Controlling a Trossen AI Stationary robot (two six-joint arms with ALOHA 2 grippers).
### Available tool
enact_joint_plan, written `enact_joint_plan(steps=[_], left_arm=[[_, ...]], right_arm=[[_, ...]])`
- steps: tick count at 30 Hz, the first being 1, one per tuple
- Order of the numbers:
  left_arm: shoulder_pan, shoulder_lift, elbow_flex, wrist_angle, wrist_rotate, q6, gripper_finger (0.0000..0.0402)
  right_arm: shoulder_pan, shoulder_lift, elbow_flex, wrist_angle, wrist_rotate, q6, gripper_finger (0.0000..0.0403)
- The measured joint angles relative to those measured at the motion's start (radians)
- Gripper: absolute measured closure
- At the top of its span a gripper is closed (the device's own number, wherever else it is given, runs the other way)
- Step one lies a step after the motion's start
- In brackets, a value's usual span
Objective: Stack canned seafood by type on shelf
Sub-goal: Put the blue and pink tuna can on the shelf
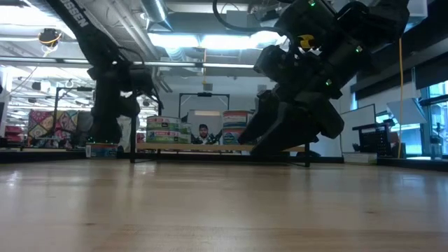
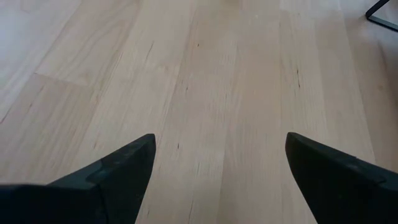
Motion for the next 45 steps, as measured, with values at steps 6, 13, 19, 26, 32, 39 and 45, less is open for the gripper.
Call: enact_joint_plan(steps=[6,13,19,26,32,39,45], left_arm=[[0.003,0.022,-0.002,0.005,0.018,0.039,0.0401],[0.003,0.018,0.001,-0.063,0.119,0.071,0.0401],[-0.005,0.015,0.001,-0.109,0.147,0.045,0.0401],[-0.01,-0.022,-0.004,-0.095,0.093,-0.002,0.0401],[-0.009,-0.045,0.002,-0.021,-0.012,0.007,0.0401],[0.013,-0.005,-0.002,0.082,-0.045,0.135,0.0401],[0.019,0.074,0.0,0.107,-0.065,0.212,0.0401]], right_arm=[[0.0,0.0,0.0,0.0,0.0,0.0,0.005],[0.0,0.0,0.0,0.0,0.0,0.0,0.005],[0.0,0.0,0.0,0.0,0.0,0.0,0.005],[0.0,0.0,0.0,0.018,0.0,0.0,0.005],[0.0,0.0,0.0,0.026,0.0,0.0,0.005],[0.0,0.0,0.0,0.039,0.0,0.0,0.005],[0.0,0.0,0.0,0.044,0.0,0.0,0.005]])
